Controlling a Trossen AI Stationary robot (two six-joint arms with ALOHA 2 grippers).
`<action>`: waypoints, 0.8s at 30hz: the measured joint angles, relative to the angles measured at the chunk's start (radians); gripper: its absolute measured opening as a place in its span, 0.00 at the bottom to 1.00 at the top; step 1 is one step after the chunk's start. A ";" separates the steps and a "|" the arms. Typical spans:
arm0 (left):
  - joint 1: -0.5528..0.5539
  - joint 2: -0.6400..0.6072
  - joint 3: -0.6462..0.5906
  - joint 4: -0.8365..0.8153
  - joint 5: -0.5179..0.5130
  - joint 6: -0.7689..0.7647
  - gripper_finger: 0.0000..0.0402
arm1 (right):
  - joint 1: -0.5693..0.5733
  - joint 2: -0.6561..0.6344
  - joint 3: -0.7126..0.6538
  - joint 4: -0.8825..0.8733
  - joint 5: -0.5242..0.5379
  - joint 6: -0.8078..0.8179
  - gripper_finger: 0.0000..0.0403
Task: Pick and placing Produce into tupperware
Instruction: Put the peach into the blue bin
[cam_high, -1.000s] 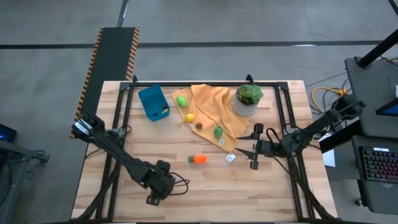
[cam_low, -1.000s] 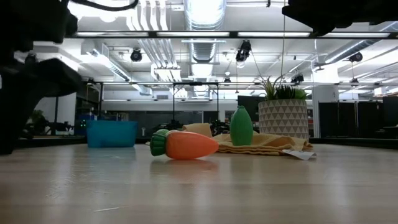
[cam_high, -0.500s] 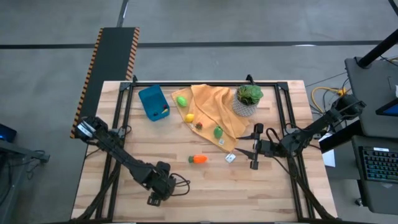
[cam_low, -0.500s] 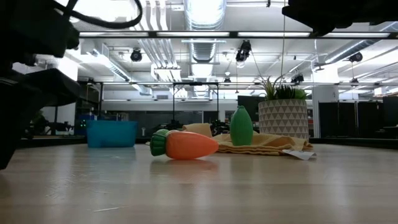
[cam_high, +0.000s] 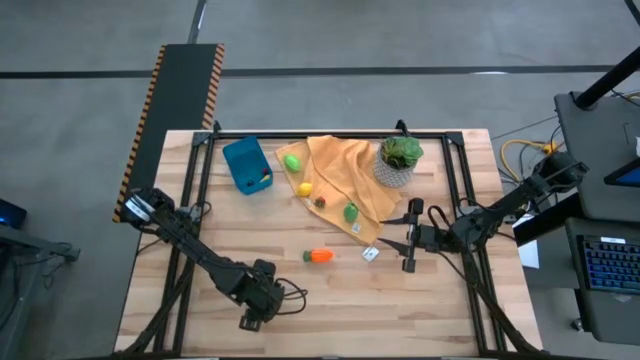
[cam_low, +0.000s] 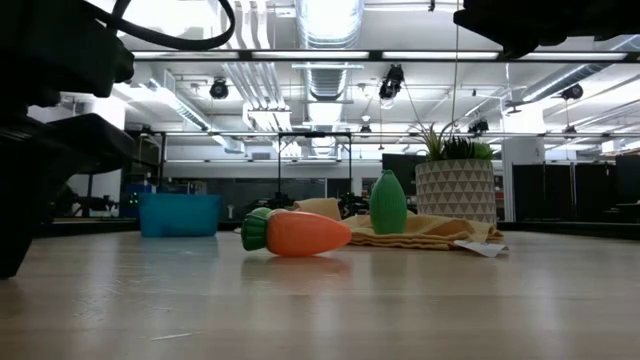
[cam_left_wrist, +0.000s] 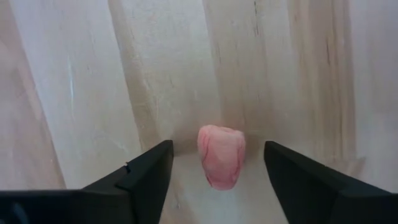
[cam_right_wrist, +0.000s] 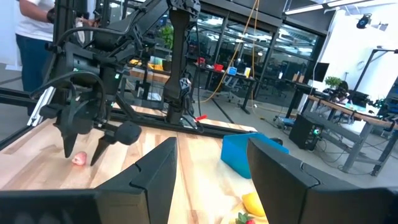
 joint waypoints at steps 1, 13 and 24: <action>0.000 0.000 0.000 -0.001 -0.004 0.001 0.57 | 0.000 0.000 0.000 0.000 0.000 0.000 0.46; 0.000 0.000 0.000 0.002 0.003 0.044 0.14 | 0.000 0.000 0.000 0.000 0.000 0.000 0.46; 0.008 -0.006 0.000 0.005 -0.078 0.083 0.06 | 0.000 0.000 0.000 0.000 0.000 0.000 0.46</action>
